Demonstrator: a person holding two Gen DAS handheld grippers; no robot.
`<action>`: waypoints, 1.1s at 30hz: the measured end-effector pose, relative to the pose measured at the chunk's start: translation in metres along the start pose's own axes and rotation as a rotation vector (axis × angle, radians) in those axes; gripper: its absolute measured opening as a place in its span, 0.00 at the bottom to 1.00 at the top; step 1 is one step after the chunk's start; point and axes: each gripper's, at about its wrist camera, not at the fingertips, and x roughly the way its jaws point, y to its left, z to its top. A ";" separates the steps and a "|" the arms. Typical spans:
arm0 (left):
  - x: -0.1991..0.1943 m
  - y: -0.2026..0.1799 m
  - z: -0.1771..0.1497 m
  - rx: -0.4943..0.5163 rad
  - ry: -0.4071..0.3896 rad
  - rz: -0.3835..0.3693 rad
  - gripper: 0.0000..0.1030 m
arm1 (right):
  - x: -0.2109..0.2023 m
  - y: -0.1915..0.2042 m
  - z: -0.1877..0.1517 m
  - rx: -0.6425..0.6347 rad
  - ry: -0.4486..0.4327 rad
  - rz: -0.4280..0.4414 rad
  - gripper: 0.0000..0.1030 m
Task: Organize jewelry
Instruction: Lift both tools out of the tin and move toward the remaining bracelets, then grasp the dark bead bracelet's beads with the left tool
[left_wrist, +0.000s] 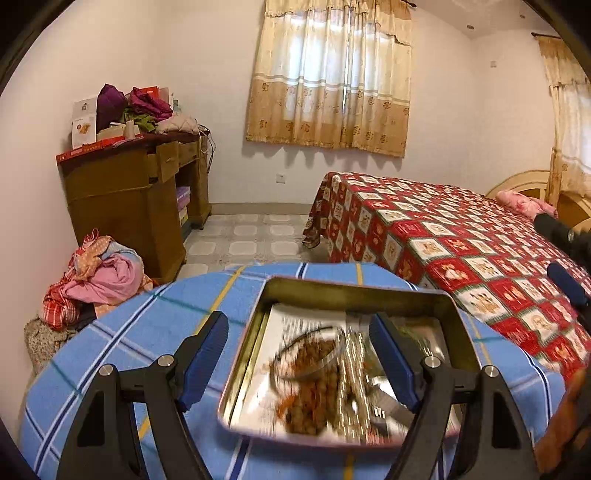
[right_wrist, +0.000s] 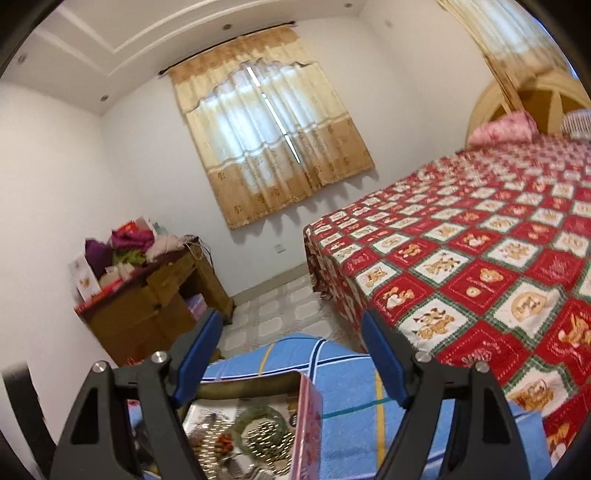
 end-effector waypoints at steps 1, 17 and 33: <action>-0.006 0.000 -0.004 0.006 0.000 0.003 0.76 | -0.007 -0.001 0.001 0.001 -0.001 -0.007 0.78; -0.082 -0.020 -0.079 0.108 0.135 0.037 0.76 | -0.112 -0.060 -0.038 -0.051 0.223 -0.155 0.78; -0.111 -0.036 -0.094 0.046 0.186 -0.075 0.76 | -0.142 -0.035 -0.079 -0.183 0.396 -0.010 0.47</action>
